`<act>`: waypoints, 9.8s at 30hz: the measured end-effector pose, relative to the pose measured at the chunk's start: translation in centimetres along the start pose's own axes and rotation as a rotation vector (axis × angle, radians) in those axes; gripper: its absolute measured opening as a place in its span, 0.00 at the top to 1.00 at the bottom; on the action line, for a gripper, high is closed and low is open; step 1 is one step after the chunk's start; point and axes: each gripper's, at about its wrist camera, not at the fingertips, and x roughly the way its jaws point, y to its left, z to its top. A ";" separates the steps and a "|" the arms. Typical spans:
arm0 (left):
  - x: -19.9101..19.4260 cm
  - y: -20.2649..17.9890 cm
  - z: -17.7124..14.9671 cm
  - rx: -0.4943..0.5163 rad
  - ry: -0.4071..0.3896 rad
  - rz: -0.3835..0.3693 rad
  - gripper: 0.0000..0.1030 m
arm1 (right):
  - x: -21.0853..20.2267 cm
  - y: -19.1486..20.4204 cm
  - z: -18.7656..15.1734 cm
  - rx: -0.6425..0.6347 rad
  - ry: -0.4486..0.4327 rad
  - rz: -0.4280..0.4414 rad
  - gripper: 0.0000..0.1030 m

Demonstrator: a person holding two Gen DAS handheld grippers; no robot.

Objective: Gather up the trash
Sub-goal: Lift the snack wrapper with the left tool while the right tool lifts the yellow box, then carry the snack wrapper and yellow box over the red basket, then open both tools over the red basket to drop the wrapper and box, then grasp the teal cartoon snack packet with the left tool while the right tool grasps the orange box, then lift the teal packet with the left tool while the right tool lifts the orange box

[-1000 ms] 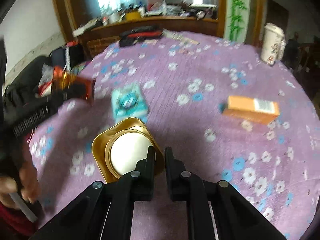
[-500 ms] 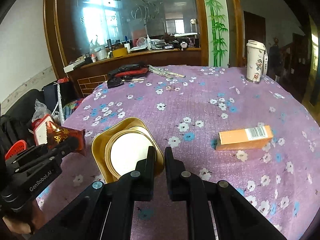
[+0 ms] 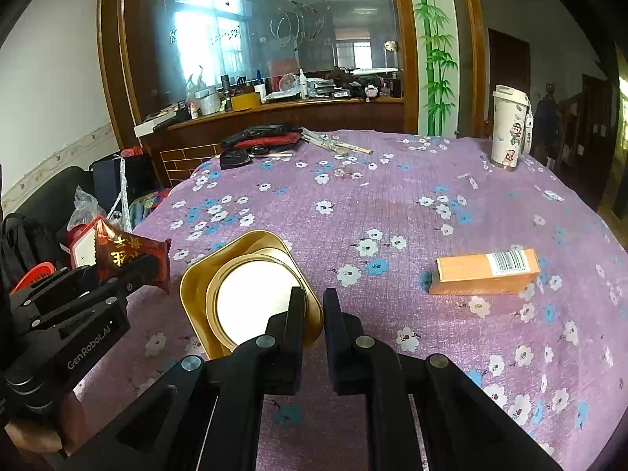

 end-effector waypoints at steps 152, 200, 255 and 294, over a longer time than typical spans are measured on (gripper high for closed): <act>-16.2 26.3 -8.2 -0.416 -0.027 0.216 0.75 | -3.7 26.4 0.0 -0.306 0.131 0.317 0.90; -3.4 2.2 2.0 -0.168 0.256 -0.110 0.37 | -5.0 -11.7 3.5 0.312 0.136 -0.019 0.61; 7.5 -1.7 0.2 -0.149 0.292 -0.105 0.60 | 3.7 -10.0 2.6 -0.021 0.395 0.351 0.38; 4.3 -1.8 1.5 -0.087 0.142 -0.048 0.61 | 2.3 -1.9 1.7 0.043 0.056 -0.032 0.51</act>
